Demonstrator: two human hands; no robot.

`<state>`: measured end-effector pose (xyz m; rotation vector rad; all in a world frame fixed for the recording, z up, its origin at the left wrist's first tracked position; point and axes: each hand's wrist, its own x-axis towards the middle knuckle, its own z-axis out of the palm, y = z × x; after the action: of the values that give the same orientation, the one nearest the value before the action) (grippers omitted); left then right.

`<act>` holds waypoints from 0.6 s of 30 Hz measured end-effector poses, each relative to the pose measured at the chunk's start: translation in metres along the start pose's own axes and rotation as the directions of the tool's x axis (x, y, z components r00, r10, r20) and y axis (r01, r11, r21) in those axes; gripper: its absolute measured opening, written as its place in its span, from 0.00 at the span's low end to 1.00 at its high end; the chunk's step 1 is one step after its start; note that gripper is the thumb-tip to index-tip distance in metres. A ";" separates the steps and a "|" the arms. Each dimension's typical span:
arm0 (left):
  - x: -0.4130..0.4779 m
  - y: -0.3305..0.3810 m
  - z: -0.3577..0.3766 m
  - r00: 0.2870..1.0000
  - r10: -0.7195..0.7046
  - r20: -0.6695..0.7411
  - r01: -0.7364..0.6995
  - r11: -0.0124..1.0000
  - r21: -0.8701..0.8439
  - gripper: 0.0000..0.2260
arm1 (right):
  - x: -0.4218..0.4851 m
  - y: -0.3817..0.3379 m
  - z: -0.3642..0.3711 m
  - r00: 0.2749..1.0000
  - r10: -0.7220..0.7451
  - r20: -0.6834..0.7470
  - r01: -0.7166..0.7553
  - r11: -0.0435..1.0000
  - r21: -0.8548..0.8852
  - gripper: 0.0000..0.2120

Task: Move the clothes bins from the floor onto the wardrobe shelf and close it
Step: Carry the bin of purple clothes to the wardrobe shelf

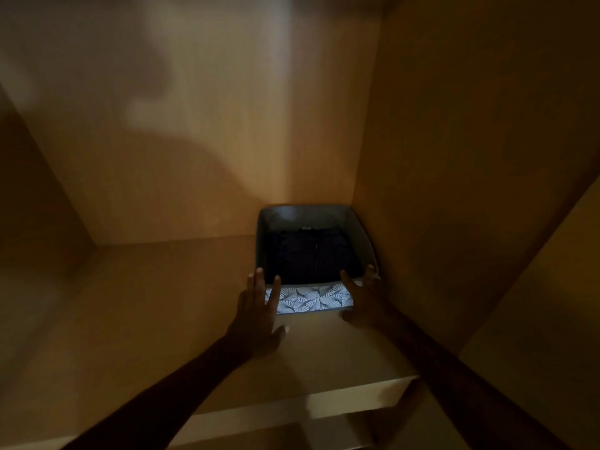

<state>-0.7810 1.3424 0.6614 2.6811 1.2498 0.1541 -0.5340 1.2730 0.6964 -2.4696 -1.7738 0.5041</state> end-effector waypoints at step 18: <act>0.030 0.004 -0.019 0.982 -0.014 0.191 0.008 1.000 0.030 0.54 | 0.024 0.018 -0.003 0.998 -0.062 0.013 0.062 0.998 0.015 0.57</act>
<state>-0.7615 1.3652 0.6817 2.6383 1.2158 -0.1209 -0.5096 1.2894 0.6896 -2.3990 -1.8380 0.5284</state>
